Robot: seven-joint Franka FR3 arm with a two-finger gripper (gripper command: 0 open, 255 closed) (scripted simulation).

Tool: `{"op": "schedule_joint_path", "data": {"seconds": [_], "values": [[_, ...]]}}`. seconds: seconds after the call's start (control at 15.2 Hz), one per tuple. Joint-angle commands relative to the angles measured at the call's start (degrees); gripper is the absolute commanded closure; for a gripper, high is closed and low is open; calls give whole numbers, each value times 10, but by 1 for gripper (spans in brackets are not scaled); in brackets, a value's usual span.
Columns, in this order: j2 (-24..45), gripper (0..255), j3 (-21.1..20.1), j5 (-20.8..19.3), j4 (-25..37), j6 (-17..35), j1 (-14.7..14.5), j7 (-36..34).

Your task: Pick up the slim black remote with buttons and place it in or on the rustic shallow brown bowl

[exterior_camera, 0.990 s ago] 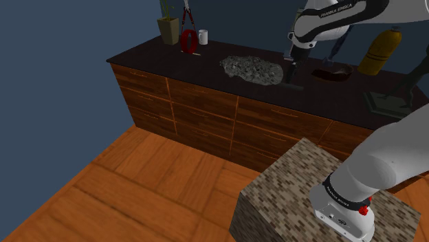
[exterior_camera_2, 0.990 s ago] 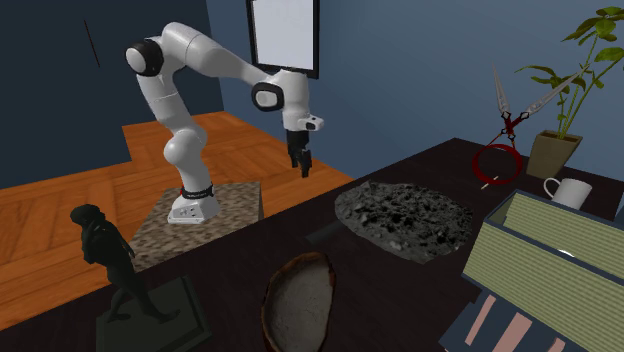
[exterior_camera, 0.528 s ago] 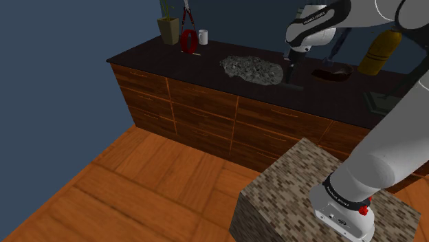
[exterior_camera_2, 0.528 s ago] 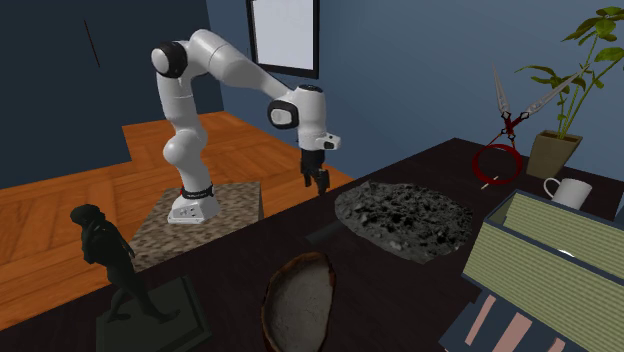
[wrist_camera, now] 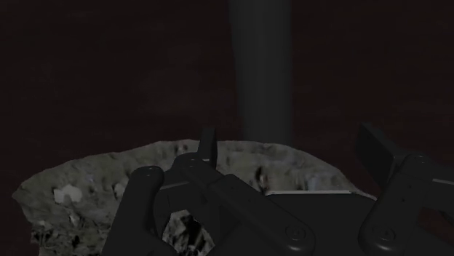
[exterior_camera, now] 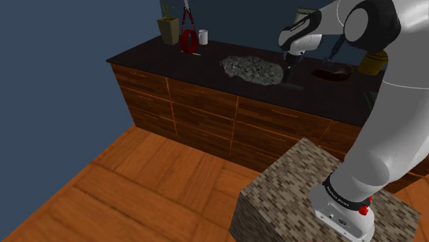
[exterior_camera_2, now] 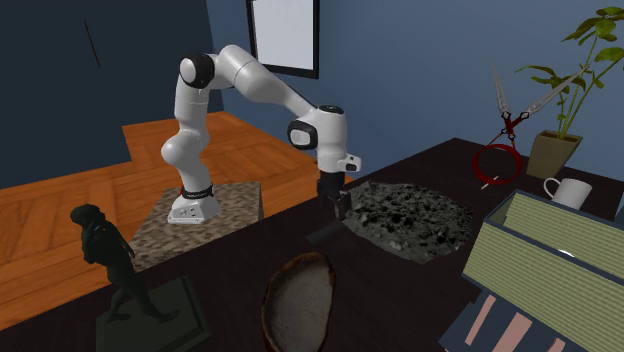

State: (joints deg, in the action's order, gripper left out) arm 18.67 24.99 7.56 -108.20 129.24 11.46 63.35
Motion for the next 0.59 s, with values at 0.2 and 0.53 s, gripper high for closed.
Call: {"op": "schedule_joint_path", "data": {"seconds": [0.2, 0.53], "values": [[32, 0, -7, 16, 9, 21, 10, 15], [49, 0, -12, 26, 5, 41, 15, 21]]}}
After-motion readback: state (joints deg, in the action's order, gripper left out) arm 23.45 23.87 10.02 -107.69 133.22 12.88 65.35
